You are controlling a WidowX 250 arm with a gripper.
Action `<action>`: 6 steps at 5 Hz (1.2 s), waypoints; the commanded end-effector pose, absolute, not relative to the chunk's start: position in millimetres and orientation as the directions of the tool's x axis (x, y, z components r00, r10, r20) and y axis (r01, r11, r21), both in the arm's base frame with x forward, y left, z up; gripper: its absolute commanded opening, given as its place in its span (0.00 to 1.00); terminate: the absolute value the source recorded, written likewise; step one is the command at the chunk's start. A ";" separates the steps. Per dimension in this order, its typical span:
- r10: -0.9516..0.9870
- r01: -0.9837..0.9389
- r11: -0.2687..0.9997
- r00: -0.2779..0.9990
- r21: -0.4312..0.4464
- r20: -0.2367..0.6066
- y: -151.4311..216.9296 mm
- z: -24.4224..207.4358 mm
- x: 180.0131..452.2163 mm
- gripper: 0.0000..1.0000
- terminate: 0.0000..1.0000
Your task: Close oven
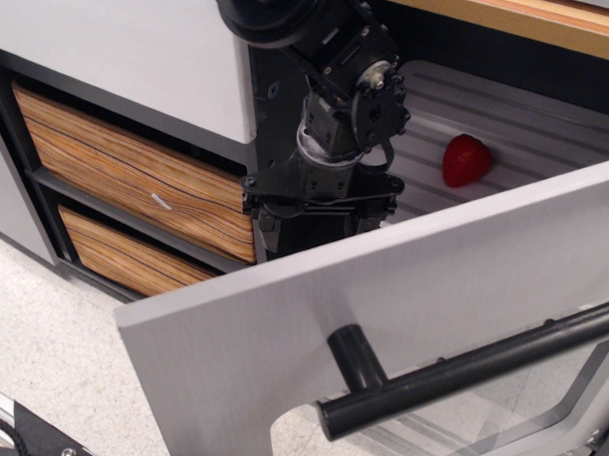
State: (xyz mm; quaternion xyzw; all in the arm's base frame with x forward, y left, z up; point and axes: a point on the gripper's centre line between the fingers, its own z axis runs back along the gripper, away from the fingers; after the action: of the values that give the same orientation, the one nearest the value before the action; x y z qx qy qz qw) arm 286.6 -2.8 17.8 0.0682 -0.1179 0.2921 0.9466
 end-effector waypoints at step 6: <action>0.629 -0.614 0.778 0.753 -0.136 0.193 -90.3 153.8 237.9 1.00 0.00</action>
State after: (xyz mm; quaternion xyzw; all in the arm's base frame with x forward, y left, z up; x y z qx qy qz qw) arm 231.3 -92.4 139.9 -0.0156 -0.0898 0.3311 0.9392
